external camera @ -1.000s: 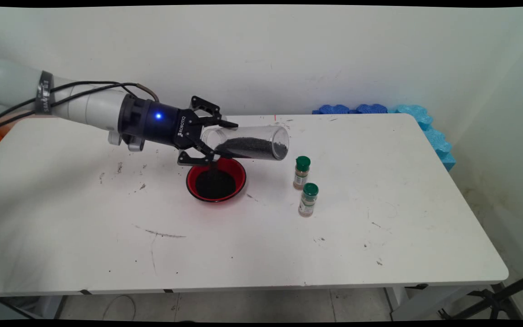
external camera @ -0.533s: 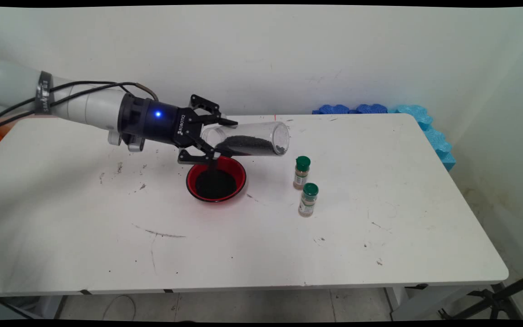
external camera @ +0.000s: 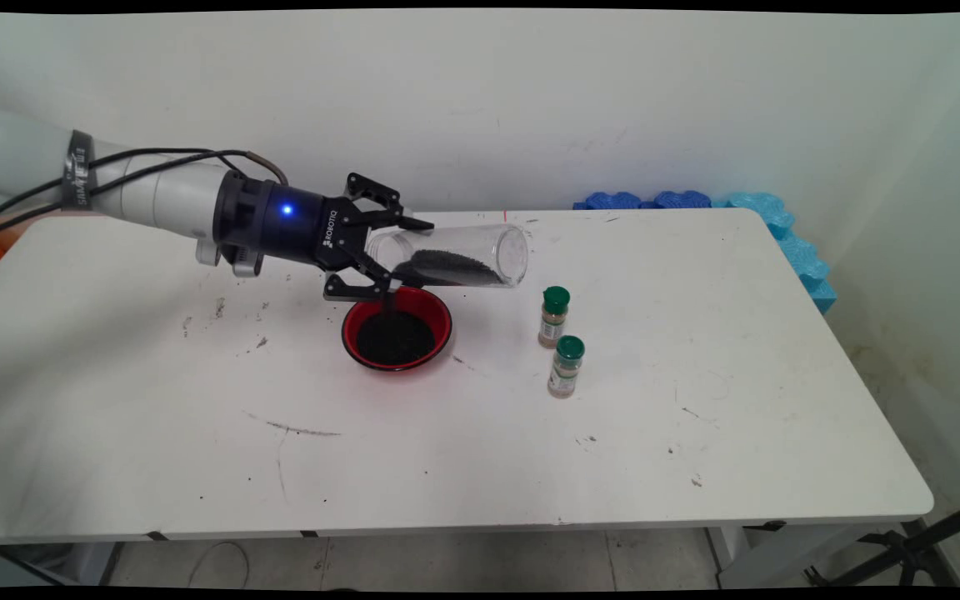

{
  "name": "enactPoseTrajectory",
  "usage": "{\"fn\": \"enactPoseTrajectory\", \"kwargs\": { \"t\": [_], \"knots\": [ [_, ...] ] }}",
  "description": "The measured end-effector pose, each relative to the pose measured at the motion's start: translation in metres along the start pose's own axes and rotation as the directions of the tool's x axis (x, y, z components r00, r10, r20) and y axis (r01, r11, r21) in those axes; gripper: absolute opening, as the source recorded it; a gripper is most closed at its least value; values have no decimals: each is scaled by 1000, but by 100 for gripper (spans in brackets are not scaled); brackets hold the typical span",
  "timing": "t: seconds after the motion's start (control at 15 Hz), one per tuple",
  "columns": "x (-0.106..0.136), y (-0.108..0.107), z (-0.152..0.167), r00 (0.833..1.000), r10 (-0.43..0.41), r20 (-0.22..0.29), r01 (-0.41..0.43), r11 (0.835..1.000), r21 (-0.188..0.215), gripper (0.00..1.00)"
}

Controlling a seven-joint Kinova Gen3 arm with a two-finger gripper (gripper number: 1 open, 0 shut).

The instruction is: Pour the black seasoning powder in the red bowl

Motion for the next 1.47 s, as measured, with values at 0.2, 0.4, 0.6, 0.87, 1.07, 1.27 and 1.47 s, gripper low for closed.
{"fn": "enactPoseTrajectory", "kwargs": {
  "t": [0.2, 0.4, 0.6, 0.87, 1.07, 1.27, 1.47],
  "knots": [
    [2, 2, 0, 996, 87, -15, -86, 996, 17, 0],
    [2, 5, 0, 976, 218, -24, -216, 975, 46, 0],
    [2, 9, -1, 928, 370, -31, -367, 927, 81, 0],
    [-1, 15, -1, 852, 523, -27, -518, 848, 113, 0],
    [-5, 21, 0, 767, 641, -23, -634, 764, 123, 0],
    [-9, 27, -1, 693, 720, -18, -713, 689, 126, 0],
    [-16, 34, -1, 586, 811, -5, -804, 582, 123, 0]
  ]
}}
